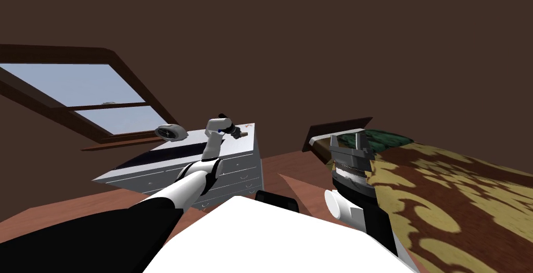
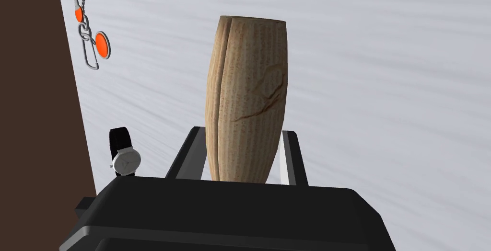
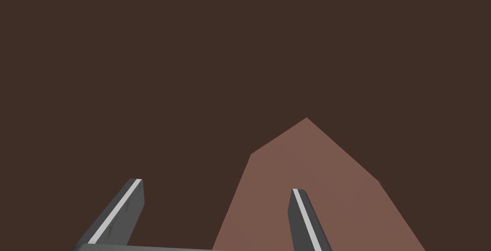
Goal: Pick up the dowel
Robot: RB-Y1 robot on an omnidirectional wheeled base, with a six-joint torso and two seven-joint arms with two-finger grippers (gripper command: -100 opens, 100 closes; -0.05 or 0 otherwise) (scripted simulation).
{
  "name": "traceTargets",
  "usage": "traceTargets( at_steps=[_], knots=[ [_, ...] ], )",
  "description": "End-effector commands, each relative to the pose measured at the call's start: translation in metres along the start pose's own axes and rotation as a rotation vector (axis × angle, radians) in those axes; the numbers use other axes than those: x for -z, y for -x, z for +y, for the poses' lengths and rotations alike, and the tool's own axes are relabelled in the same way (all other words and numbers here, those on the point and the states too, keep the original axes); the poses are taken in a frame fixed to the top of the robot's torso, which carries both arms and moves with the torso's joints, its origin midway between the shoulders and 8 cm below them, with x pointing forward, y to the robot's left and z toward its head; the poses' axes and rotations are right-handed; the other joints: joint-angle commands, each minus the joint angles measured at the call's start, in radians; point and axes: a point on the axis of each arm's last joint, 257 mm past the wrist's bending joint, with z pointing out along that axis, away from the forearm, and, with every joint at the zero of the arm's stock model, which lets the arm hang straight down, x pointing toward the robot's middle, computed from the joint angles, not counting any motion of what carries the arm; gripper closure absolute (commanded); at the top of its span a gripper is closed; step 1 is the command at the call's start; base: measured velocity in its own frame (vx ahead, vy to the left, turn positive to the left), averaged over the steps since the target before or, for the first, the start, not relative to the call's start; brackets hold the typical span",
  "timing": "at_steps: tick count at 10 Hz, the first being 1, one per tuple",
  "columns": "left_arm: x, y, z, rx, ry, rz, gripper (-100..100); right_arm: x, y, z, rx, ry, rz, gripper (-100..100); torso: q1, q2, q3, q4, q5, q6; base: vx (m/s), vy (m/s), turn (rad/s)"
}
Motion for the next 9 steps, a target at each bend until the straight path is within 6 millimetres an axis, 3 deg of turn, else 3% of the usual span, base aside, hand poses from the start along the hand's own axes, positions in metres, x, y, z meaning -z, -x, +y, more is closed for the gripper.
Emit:
traceTargets(
  at_steps=[1,3,4,5,8,9],
  knots=[
    [0.0,0.0,0.0,0.0,0.0,0.0,100,0.0,0.0,0.0,0.0,0.0,0.0,0,0.0,0.0,0.0,0.0,0.0,0.0,0.0,0.0,0.0],
    [0.0,0.0,0.0,0.0,-0.001,0.0,100,0.0,0.0,0.0,0.0,0.0,0.0,0,0.0,0.0,0.0,0.0,0.0,0.0,0.0,0.0,0.0],
    [0.0,0.0,0.0,0.0,-0.001,0.0,0,0.0,0.0,0.0,0.0,0.0,0.0,0,0.0,0.001,0.0,0.0,0.0,0.0,0.0,0.0,0.0],
    [0.009,-0.001,-0.001,-0.001,-0.001,0.001,100,0.0,0.0,0.0,0.0,0.0,0.0,0,0.0,0.001,0.0,0.0,0.0,0.0,-0.009,-0.002,0.016],
    [0.015,-0.001,-0.002,-0.003,-0.002,0.002,100,0.0,0.0,0.0,0.0,0.0,0.0,0,0.0,0.002,0.002,0.001,0.0,0.0,-0.011,0.0,0.01],
    [0.016,-0.001,-0.002,-0.002,-0.001,0.002,0,0.0,0.0,0.0,0.0,0.0,0.0,0,0.0,0.002,0.001,0.0,0.0,0.0,0.0,0.0,0.0]
  ],
)
